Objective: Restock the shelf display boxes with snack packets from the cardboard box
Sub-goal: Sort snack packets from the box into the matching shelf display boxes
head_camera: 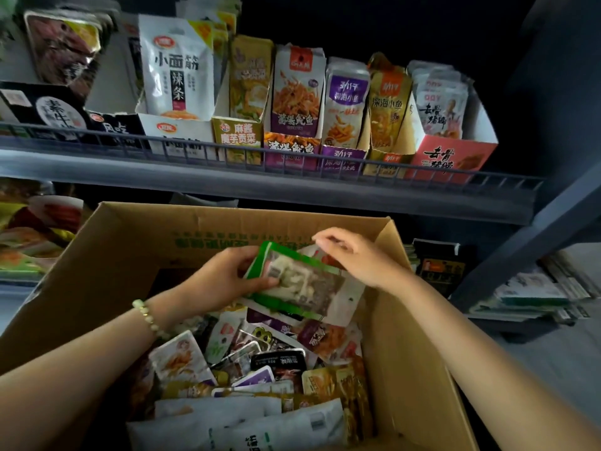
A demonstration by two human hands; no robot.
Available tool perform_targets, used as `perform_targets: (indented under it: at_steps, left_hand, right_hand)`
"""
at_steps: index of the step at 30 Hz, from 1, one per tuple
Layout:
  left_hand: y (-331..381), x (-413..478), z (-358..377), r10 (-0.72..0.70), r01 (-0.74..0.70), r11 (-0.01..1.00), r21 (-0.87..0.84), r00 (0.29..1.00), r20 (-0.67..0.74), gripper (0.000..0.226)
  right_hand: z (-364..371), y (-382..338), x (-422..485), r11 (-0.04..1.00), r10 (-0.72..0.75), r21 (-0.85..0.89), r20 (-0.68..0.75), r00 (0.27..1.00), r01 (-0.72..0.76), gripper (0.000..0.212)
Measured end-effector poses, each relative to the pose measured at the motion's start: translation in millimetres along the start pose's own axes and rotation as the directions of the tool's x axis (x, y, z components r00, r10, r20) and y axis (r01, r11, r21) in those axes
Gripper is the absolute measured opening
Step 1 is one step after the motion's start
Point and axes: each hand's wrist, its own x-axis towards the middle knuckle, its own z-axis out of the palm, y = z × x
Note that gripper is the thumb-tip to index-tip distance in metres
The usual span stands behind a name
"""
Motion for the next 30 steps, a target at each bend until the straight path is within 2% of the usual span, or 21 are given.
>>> perform_targets:
  at_steps: [1,3,5,6,7,9,11,13,14,16,18,19,21,24,28,30]
  left_hand:
    - [9,-8,-8,-0.002,0.001,0.999,-0.034,0.999,-0.033,0.018]
    - [22,-22,-23,-0.031,0.003,0.975,-0.223,0.992,-0.121,0.020]
    - [30,-31,-31,-0.097,-0.007,0.904,-0.427,0.970,-0.221,0.026]
    - [32,-33,-34,-0.114,-0.042,0.869,-0.493,0.952,-0.282,0.030]
    - [34,-34,-36,-0.125,-0.086,0.837,-0.540,0.931,-0.342,0.034]
    - [36,-33,-34,-0.149,-0.168,0.762,-0.625,0.894,-0.423,0.040]
    - [36,-32,-27,-0.186,-0.199,0.698,-0.688,0.878,-0.442,0.042]
    - [33,-32,-15,-0.200,-0.173,0.702,-0.691,0.883,-0.424,0.044]
    - [32,-33,-10,-0.198,-0.137,0.726,-0.674,0.897,-0.395,0.045]
    - [27,-36,-2,-0.197,-0.030,0.766,-0.642,0.940,-0.278,0.051]
    - [24,-39,0,-0.189,0.073,0.767,-0.638,0.975,-0.115,0.058]
    - [23,-39,-1,-0.193,0.109,0.745,-0.658,0.980,-0.056,0.057]
    - [24,-39,-4,-0.218,0.145,0.650,-0.746,0.976,0.000,0.053]
    - [24,-38,-6,-0.287,0.168,0.531,-0.830,0.958,0.010,0.058]
    - [29,-43,-11,-0.299,0.258,0.391,-0.883,0.943,0.143,0.029]
    - [30,-46,-11,-0.280,0.270,0.373,-0.887,0.945,0.170,0.023]
  right_hand:
    - [-3,-4,-1,0.996,-0.020,0.091,-0.075,0.997,0.026,0.040]
    - [-7,-15,-3,0.969,-0.013,0.237,-0.212,0.977,0.065,0.043]
    - [-5,-27,-4,0.919,0.074,0.392,-0.287,0.955,0.047,0.036]
    - [-2,-31,-4,0.875,0.125,0.484,-0.291,0.949,0.033,0.041]
    - [3,-36,-3,0.802,0.174,0.597,-0.265,0.948,0.019,0.052]
    - [15,-47,-3,0.558,0.228,0.830,-0.155,0.961,0.002,0.068]
    - [28,-61,-4,0.346,0.216,0.937,-0.024,0.976,-0.054,0.069]
    - [43,-71,-5,0.293,0.168,0.954,0.016,0.986,-0.065,0.056]
    - [50,-73,-4,0.305,0.153,0.951,0.003,0.988,-0.050,0.054]
    - [62,-68,-2,0.431,0.183,0.902,-0.067,0.981,-0.019,0.063]
    - [68,-60,-4,0.568,0.217,0.823,-0.143,0.966,-0.005,0.071]
    - [68,-58,-4,0.599,0.216,0.800,-0.160,0.963,-0.002,0.072]
    - [69,-56,-5,0.627,0.190,0.779,-0.166,0.968,0.011,0.076]
    - [69,-61,-5,0.625,0.113,0.779,-0.158,0.981,0.053,0.076]
    - [67,-68,-7,0.604,0.039,0.794,-0.119,0.992,0.071,0.058]
    - [66,-70,-11,0.610,0.025,0.789,-0.109,0.994,0.071,0.050]
